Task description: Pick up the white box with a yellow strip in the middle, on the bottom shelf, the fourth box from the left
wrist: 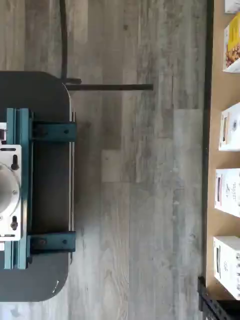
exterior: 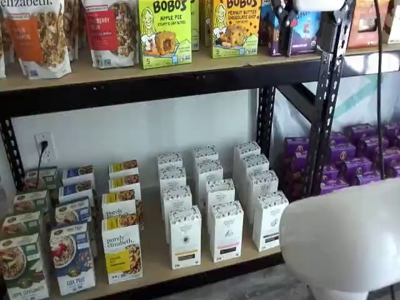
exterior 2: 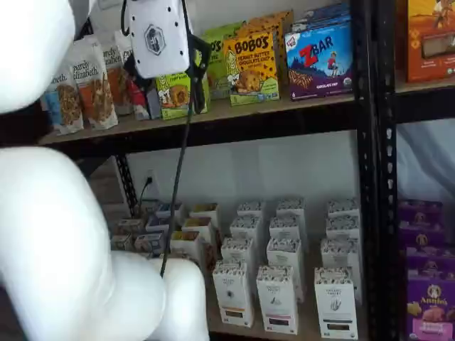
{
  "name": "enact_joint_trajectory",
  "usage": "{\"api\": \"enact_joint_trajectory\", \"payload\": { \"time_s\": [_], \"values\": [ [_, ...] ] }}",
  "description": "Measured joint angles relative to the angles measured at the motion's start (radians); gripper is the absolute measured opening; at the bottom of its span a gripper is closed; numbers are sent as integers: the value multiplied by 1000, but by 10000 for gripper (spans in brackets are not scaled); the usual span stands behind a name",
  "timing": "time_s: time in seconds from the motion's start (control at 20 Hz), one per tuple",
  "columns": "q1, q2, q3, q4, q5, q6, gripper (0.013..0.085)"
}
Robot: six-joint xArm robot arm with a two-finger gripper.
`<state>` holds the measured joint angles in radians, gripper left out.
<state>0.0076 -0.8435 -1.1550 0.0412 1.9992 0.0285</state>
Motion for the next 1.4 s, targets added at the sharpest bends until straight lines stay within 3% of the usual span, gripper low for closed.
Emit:
{"api": "enact_joint_trajectory", "payload": {
  "time_s": [0.1,0.6,1.2,1.4],
  "values": [
    [-36,-4,9,41,-10,-18,850],
    [-26,-9,52,50,-60,-9,850],
    [30,-29,211,5,-232,25,850],
    [25,-28,278,0,-313,18,850]
  ]
}}
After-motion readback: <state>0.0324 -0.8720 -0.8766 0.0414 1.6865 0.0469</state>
